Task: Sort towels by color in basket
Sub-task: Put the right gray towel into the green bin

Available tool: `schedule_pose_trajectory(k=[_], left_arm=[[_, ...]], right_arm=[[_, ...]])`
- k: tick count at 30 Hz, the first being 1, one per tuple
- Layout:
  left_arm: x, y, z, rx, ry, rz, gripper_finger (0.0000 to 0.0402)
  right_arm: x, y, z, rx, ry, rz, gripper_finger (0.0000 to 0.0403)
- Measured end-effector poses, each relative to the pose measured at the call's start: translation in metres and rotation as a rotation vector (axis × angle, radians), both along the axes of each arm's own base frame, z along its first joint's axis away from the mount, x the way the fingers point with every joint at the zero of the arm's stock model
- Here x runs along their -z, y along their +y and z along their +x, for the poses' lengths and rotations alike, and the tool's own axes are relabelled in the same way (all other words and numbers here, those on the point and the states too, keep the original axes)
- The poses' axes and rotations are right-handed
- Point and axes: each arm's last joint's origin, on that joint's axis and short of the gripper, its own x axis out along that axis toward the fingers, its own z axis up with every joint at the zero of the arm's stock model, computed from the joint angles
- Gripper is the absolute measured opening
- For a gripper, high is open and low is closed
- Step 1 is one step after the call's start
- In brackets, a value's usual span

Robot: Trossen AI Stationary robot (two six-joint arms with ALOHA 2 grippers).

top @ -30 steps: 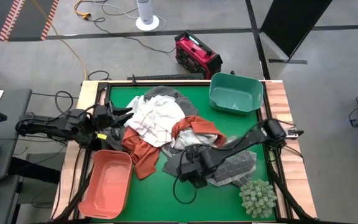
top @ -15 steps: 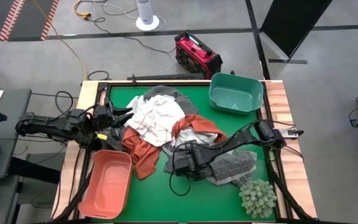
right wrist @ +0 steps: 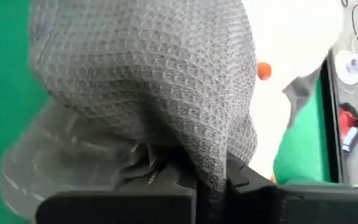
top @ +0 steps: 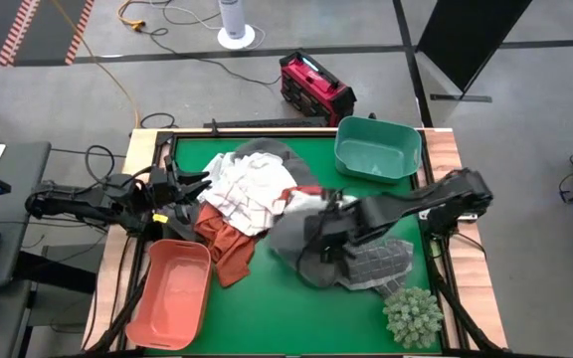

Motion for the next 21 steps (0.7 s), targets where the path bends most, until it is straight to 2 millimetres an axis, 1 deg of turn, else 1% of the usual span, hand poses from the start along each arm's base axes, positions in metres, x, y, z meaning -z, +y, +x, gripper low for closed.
schedule_pose_trajectory(k=[3,9,13,16,18,21], left_arm=[[0.001,0.0,0.0,0.0,0.006,0.001,0.0093],[0.001,0.0,0.0,0.0,0.008,0.002,0.0093],[0.001,0.0,0.0,0.013,0.011,0.005,0.0093],[0.002,-0.005,0.005,0.149,0.025,0.027,0.0093],[0.003,-0.008,0.013,0.23,0.034,0.032,0.0093],[0.008,-0.011,0.03,0.258,0.062,0.014,0.0093]], right_arm=[[-0.02,-0.003,-0.009,-0.019,-0.099,0.07,0.0045],[-0.051,-0.004,-0.023,-0.045,-0.279,0.096,0.0048],[-0.059,-0.006,-0.024,-0.059,-0.333,0.093,0.0049],[-0.062,-0.009,-0.024,-0.046,-0.363,0.093,0.005],[-0.06,-0.013,-0.022,-0.019,-0.357,0.073,0.005],[-0.055,-0.02,-0.015,0.045,-0.349,0.01,0.005]])
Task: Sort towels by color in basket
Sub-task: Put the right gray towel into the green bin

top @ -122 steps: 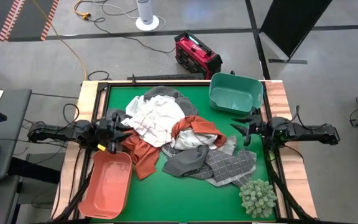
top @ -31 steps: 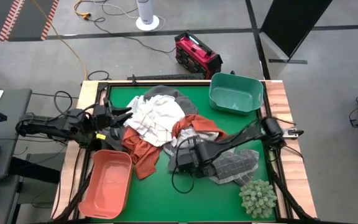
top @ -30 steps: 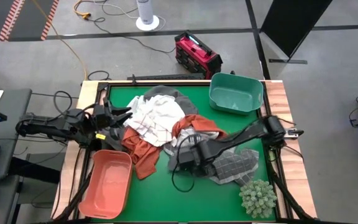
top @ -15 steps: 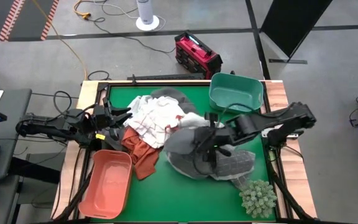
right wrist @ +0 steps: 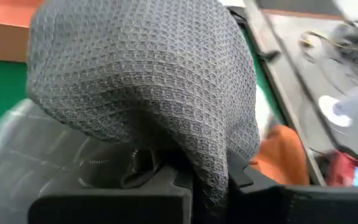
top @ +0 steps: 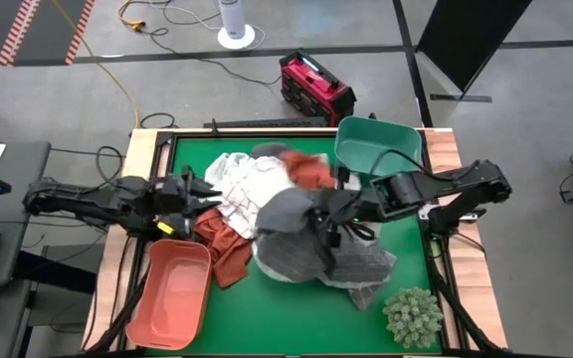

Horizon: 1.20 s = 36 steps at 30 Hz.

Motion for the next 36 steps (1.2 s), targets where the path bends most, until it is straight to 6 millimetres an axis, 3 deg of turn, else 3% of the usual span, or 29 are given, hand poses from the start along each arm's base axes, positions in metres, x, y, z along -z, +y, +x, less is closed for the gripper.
schedule_pose_trajectory(k=[5,10,19,29,31,36], left_arm=[[0.01,-0.004,0.036,0.0,0.013,-0.022,0.01],[0.02,-0.008,0.066,0.004,-0.017,-0.051,0.0134],[0.027,-0.013,0.098,0.049,0.077,-0.048,0.0204],[0.014,-0.013,0.094,0.076,0.106,0.011,0.021],[0.011,-0.012,0.087,0.075,0.119,0.019,0.021],[0.001,-0.01,0.067,0.074,0.124,0.027,0.021]], right_arm=[[0.011,-0.009,0.018,0.065,-0.006,-0.024,0.0051],[0.024,-0.011,0.033,0.074,0.006,-0.033,0.0052],[0.023,-0.01,0.034,0.056,0.0,-0.045,0.0087],[0.02,0.003,0.028,0.017,-0.003,-0.022,0.021],[0.021,0.002,0.028,0.02,0.009,0.004,0.0203],[0.03,0.003,0.027,0.026,0.032,0.04,0.014]])
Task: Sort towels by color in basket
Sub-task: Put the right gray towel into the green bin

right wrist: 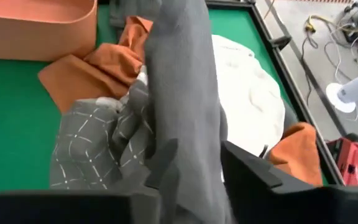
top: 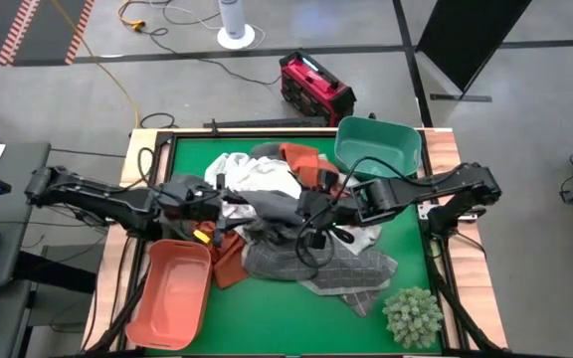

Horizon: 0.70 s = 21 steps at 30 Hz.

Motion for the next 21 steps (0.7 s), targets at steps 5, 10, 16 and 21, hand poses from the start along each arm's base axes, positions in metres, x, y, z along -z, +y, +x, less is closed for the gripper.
schedule_pose_trajectory(k=[5,10,16,21], left_arm=[[-0.006,0.002,-0.013,0.0,-0.003,0.001,0.021],[-0.004,0.001,-0.012,-0.001,0.013,0.011,0.021],[0.003,0.001,-0.005,-0.011,0.049,0.029,0.021],[0.003,0.001,-0.005,-0.022,0.047,0.037,0.021]], right_arm=[[0.008,0.004,0.007,-0.012,-0.022,0.005,0.0132],[0.024,0.004,0.027,-0.04,-0.022,-0.037,0.0185],[0.049,-0.006,0.054,-0.035,0.001,-0.084,0.0256],[0.057,-0.015,0.071,-0.033,-0.046,-0.112,0.0268]])
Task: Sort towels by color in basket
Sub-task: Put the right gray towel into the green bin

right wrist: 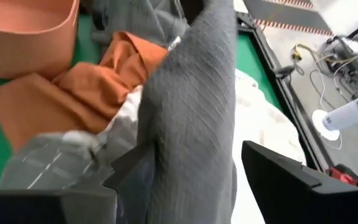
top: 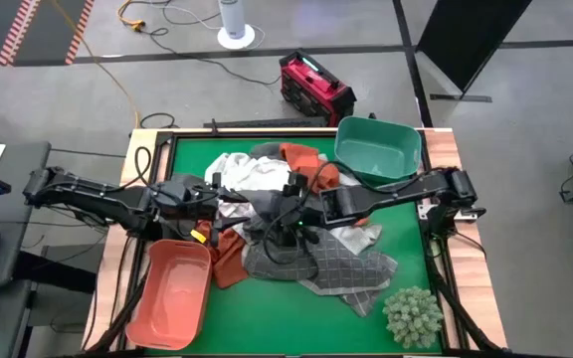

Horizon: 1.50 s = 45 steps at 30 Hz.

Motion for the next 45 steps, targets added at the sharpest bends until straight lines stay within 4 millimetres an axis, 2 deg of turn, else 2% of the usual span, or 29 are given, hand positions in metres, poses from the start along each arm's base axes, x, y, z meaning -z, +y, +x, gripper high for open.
schedule_pose_trajectory(k=[3,5,7,11,12,19,25,28,34,37,45], left_arm=[[0.0,0.0,0.0,0.0,0.0,0.007,0.021],[0.0,0.0,0.0,0.0,-0.001,0.006,0.021],[0.0,0.0,0.0,0.0,0.0,0.006,0.021],[0.0,0.0,0.0,0.0,0.005,0.006,0.021],[0.0,0.0,0.0,0.0,0.005,0.007,0.021],[0.0,0.0,0.0,-0.002,0.005,0.015,0.021],[0.001,0.0,0.0,-0.002,0.01,0.016,0.021],[0.001,0.0,-0.001,-0.002,0.017,0.017,0.021],[-0.005,0.001,-0.012,-0.002,0.0,0.013,0.021],[-0.01,0.002,-0.018,-0.002,-0.029,0.009,0.021],[-0.01,0.003,-0.022,-0.002,-0.013,0.01,0.021]], right_arm=[[0.011,-0.006,0.009,0.009,0.01,-0.012,0.0248],[0.016,-0.012,0.013,0.019,0.014,-0.017,0.0214],[0.016,-0.017,0.013,0.029,0.02,-0.019,0.0163],[0.011,-0.02,0.007,0.016,0.061,-0.042,0.0036],[0.006,-0.019,0.003,0.007,0.059,-0.046,0.0022],[-0.061,-0.009,-0.031,-0.001,-0.043,-0.068,0.0018],[-0.13,-0.004,-0.08,0.054,-0.213,-0.16,0.0018],[-0.151,-0.008,-0.106,0.148,-0.257,-0.224,0.0018],[-0.186,-0.016,-0.157,0.377,-0.276,-0.461,0.0018],[-0.199,-0.018,-0.17,0.459,-0.277,-0.535,0.0018],[-0.243,-0.02,-0.189,0.488,-0.415,-0.613,0.0018]])
